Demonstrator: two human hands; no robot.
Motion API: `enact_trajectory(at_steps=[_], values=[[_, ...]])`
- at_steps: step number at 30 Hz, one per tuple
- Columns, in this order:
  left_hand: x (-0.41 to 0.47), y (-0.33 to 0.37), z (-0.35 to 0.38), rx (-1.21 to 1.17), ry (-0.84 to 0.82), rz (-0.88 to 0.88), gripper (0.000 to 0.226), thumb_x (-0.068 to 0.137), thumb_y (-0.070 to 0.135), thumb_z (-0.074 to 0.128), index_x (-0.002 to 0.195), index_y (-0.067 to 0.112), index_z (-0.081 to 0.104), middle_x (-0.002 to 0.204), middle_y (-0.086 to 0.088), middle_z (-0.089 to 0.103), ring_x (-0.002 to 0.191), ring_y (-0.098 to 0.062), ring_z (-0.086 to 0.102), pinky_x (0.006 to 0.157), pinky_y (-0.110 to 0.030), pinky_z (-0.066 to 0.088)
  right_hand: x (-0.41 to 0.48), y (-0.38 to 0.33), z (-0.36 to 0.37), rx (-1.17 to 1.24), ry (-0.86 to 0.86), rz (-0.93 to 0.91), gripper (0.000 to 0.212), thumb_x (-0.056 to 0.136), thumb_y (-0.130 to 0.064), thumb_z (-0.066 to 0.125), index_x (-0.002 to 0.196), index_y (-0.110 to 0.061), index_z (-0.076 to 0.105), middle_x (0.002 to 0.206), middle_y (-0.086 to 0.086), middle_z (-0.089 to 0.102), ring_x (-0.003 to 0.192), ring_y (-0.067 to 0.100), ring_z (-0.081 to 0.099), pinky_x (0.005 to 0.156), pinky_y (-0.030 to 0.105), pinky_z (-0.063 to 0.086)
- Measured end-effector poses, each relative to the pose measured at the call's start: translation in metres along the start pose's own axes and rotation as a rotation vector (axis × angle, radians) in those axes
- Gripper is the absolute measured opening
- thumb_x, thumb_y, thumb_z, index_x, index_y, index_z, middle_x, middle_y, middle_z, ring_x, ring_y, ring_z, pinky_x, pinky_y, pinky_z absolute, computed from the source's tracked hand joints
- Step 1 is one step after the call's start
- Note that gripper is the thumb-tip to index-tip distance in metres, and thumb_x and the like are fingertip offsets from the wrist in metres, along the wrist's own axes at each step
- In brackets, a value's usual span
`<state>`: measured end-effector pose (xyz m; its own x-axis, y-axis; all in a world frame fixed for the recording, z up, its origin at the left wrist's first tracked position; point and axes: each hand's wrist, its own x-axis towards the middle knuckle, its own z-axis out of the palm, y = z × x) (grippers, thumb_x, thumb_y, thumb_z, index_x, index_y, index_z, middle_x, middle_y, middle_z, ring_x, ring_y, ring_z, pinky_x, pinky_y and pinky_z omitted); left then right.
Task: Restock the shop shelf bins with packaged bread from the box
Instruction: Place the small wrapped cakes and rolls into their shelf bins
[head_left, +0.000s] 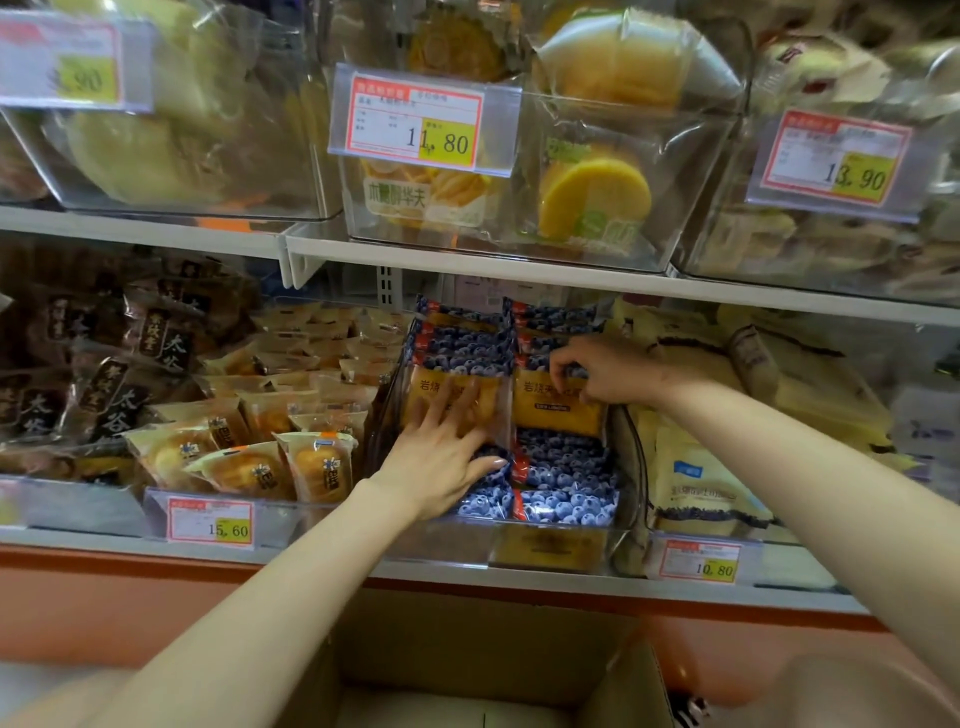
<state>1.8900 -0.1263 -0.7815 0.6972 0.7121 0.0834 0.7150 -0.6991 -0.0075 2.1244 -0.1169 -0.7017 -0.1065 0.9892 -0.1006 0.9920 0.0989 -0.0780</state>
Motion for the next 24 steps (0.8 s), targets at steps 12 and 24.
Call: enact_trajectory(at_steps=[12, 24], values=[[0.005, 0.011, -0.007, 0.021, 0.021, -0.119, 0.092, 0.073, 0.076, -0.016, 0.148, 0.034, 0.017, 0.158, -0.011, 0.0, 0.145, -0.033, -0.004, 0.112, -0.056, 0.015, -0.03, -0.042, 0.064, -0.124, 0.232, 0.142, 0.07, 0.097, -0.016, 0.046, 0.151, -0.035, 0.005, 0.158, 0.016, 0.001, 0.144, 0.042, 0.006, 0.115, 0.053, 0.018], [0.001, 0.008, -0.015, 0.045, 0.066, -0.088, 0.08, 0.082, 0.068, 0.0, 0.149, 0.027, 0.017, 0.155, -0.008, 0.017, 0.142, -0.031, 0.016, 0.111, -0.047, 0.025, -0.033, -0.039, 0.074, 0.014, 0.199, 0.09, 0.073, 0.093, -0.007, 0.049, 0.149, -0.04, 0.016, 0.159, 0.008, 0.008, 0.146, 0.036, 0.007, 0.117, 0.047, 0.021]])
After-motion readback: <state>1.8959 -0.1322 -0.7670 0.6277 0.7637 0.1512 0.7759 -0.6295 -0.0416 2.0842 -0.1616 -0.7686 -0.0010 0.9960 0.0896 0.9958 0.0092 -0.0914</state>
